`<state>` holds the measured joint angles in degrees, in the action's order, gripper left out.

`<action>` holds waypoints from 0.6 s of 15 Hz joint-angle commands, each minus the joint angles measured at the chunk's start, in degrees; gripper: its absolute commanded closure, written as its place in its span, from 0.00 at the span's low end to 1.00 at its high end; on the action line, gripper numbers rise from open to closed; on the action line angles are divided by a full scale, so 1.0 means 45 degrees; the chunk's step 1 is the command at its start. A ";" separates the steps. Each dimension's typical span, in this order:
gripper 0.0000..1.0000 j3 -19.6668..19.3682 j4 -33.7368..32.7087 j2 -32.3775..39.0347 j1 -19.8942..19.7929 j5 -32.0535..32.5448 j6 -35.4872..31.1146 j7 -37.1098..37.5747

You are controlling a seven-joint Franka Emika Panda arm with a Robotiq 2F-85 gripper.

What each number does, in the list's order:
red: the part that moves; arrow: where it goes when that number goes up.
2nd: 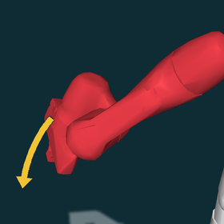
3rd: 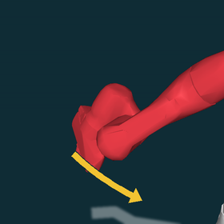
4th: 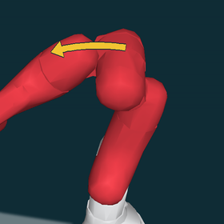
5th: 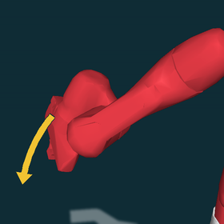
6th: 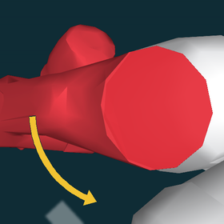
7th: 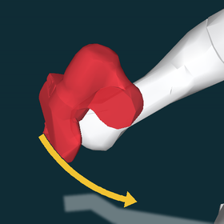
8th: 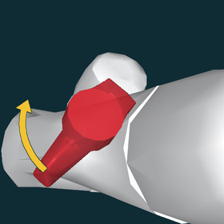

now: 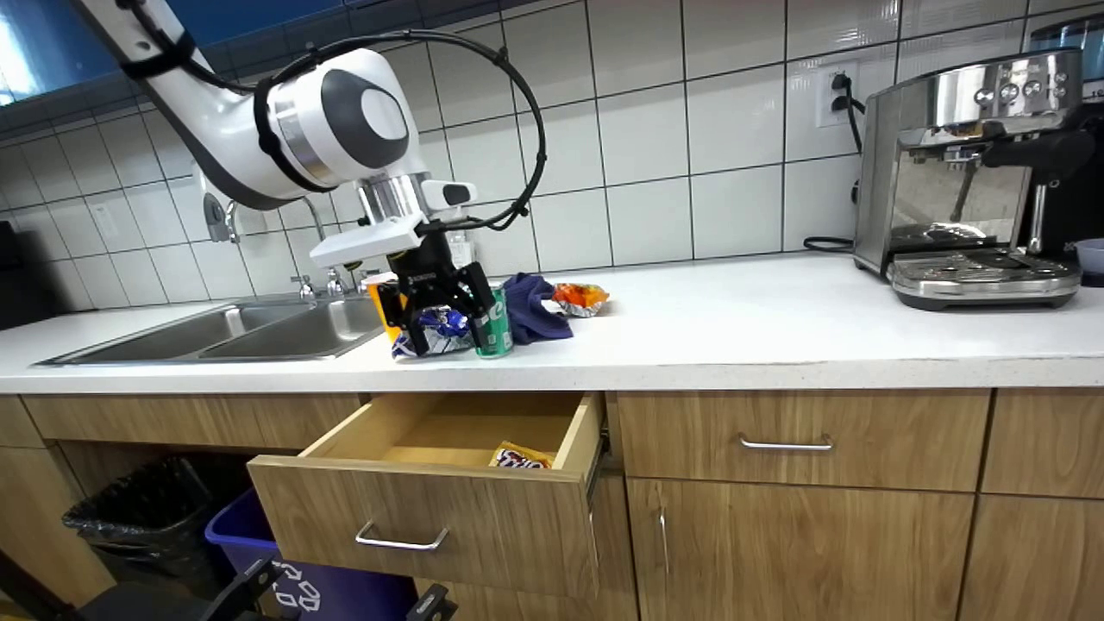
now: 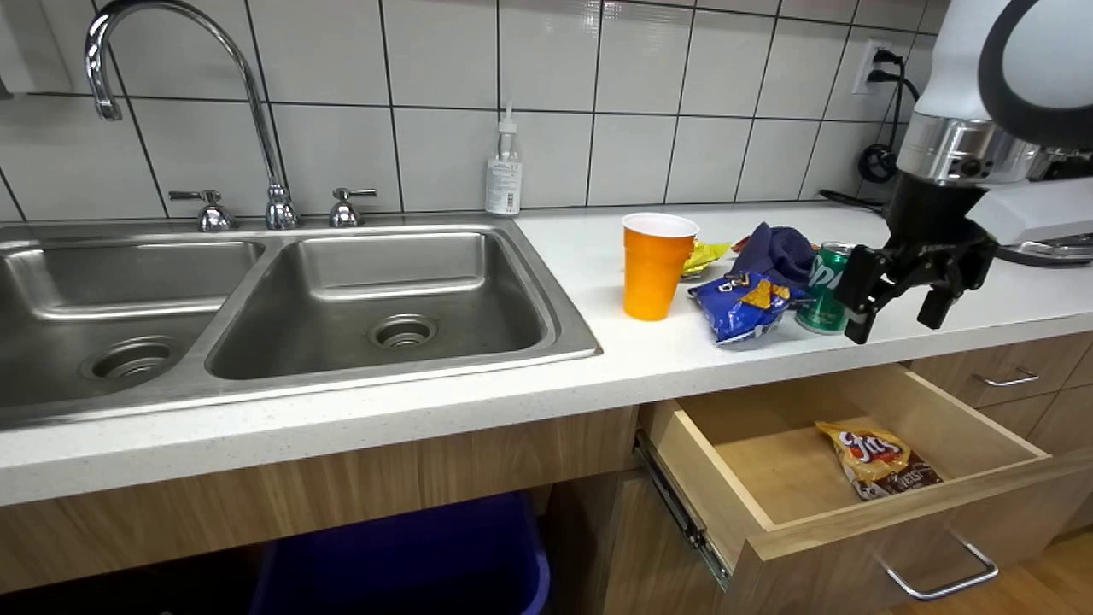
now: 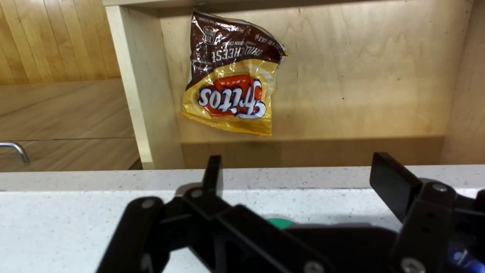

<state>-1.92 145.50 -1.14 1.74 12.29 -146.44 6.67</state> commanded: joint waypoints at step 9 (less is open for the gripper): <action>0.00 0.0717 0.0377 -0.1519 0.0291 -0.1399 0.0622 -0.2073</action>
<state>0.65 147.05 -6.35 2.59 8.23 -144.88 0.88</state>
